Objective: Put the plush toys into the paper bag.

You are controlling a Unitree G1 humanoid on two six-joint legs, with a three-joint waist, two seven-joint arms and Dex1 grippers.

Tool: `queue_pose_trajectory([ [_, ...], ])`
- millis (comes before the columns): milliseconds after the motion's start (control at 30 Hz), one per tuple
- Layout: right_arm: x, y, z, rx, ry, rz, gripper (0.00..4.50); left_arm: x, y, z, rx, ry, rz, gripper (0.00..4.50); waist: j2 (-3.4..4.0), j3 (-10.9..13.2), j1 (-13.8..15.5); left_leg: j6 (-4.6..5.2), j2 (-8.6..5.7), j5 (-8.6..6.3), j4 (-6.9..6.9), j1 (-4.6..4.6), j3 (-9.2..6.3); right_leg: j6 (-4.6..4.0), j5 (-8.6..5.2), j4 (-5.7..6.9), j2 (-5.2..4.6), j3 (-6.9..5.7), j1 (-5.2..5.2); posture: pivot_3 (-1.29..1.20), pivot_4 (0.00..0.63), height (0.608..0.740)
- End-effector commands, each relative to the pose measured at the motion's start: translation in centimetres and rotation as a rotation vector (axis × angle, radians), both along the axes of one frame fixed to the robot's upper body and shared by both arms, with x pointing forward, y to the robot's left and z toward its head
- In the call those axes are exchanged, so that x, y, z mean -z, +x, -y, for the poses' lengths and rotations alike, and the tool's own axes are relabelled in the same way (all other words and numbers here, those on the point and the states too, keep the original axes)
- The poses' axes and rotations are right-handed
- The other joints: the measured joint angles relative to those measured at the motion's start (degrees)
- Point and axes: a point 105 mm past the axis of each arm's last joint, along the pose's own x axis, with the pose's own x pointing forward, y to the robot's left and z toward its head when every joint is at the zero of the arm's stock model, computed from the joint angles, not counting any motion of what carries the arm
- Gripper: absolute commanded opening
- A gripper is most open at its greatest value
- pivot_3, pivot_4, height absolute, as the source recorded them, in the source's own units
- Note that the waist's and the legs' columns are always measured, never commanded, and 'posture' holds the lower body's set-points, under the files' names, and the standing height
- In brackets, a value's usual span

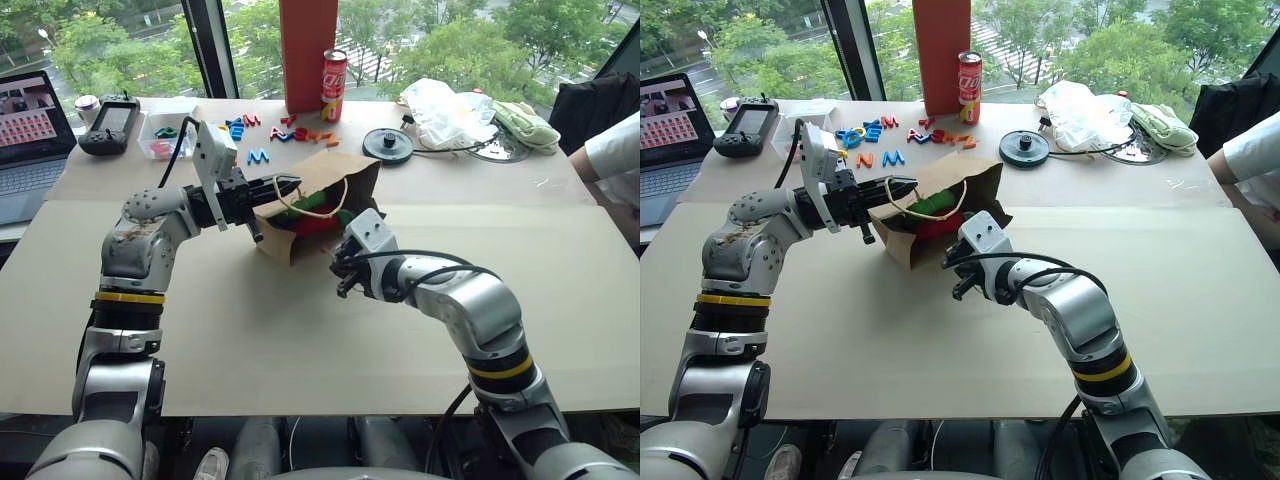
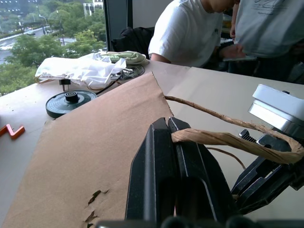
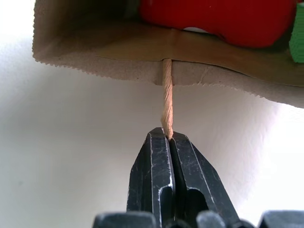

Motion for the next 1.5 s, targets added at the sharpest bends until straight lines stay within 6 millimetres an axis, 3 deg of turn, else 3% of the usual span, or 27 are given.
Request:
queue_pose_trajectory([
  [33, -4.1, 0.9, 0.8, 0.031, 0.072, 0.174, 0.03, -1.7, 0.0, 0.3, 0.006, -0.011, 0.068, 0.0, 0.0, 0.0, 0.0, 0.0, 0.0, 0.0, 0.0, 0.0, 0.0, 0.0, 0.0, 0.0, 0.0, 0.0, 0.0, 0.0, 0.15, 0.739],
  [200, -8.8, 1.3, 3.3, 0.073, 0.051, 0.392, 0.03, -3.2, 1.1, 1.4, -0.029, -0.119, 0.086, 0.0, 0.0, 0.0, 0.4, 0.0, -0.05, 0.0, 0.06, -0.06, 0.0, 0.01, 0.0, -0.01, -0.02, -0.01, 0.02, 0.0, 0.15, 0.739],
  [400, -12.5, 0.3, 4.2, 0.054, 0.03, 0.54, 0.03, -4.2, 1.5, 1.7, -0.094, -0.288, 0.054, 0.0, 0.0, 0.0, 0.1, 0.04, -0.01, -0.02, 0.05, -0.08, -0.09, 0.01, 0.0, -0.04, 0.01, 0.02, 0.01, 0.0, 0.15, 0.739],
  [600, -12.5, 0.0, 4.1, 0.032, -0.009, 0.546, 0.03, -2.4, 0.8, 2.5, -0.116, -0.303, 0.014, 0.0, 0.0, 0.0, -0.1, 0.04, 0.0, -0.03, 0.05, -0.04, -0.2, 0.01, 0.0, -0.04, 0.01, 0.13, 0.01, 0.0, 0.15, 0.739],
  [767, -10.2, -0.1, 3.2, -0.015, -0.055, 0.471, 0.03, 0.0, 1.1, 2.3, -0.146, -0.269, -0.038, 0.0, 0.0, 0.0, 0.0, 0.04, -0.01, -0.02, 0.08, -0.02, -0.16, 0.01, 0.0, -0.02, 0.01, 0.11, 0.04, 0.0, 0.15, 0.739],
  [967, -8.7, -0.3, 2.2, -0.053, -0.07, 0.415, 0.03, -0.3, 1.6, 1.6, -0.167, -0.27, -0.034, 0.0, 0.0, 0.0, 0.0, 0.04, -0.01, -0.02, 0.09, -0.03, -0.17, 0.01, 0.0, -0.03, 0.01, 0.11, 0.04, 0.0, 0.15, 0.739],
  [1200, -8.8, 0.9, 2.5, 0.031, -0.049, 0.404, 0.03, -0.5, 1.8, 1.7, -0.155, -0.261, -0.041, 0.0, 0.0, 0.0, 0.0, 0.04, -0.02, -0.02, 0.09, -0.04, -0.17, 0.01, 0.0, -0.03, 0.01, 0.09, 0.04, 0.0, 0.15, 0.739],
  [1233, -8.7, 0.9, 2.6, 0.037, -0.047, 0.404, 0.63, -0.5, 1.8, 1.6, -0.153, -0.258, -0.043, 0.29, 0.0, 0.0, 0.0, 0.04, -0.02, -0.02, 0.09, -0.04, -0.16, 0.01, 0.0, -0.03, 0.0, 0.09, 0.04, 0.0, 0.15, 0.739],
  [1300, -8.7, 0.9, 2.6, 0.036, -0.04, 0.404, 1.15, -0.3, 1.4, 1.6, -0.13, -0.256, -0.065, 0.81, 0.0, 0.0, 0.0, 0.04, -0.01, -0.02, 0.09, -0.04, -0.16, 0.01, 0.0, -0.04, 0.0, 0.09, 0.03, 0.0, 0.15, 0.739],
  [1500, -9.1, 0.2, 2.5, 0.002, -0.009, 0.403, 3.25, -0.7, 0.7, 1.3, -0.105, -0.251, -0.085, 3.08, 0.0, 0.0, 0.0, 0.04, 0.0, -0.02, 0.09, -0.04, -0.16, 0.01, 0.0, -0.03, 0.01, 0.08, 0.02, 0.0, 0.15, 0.739],
])
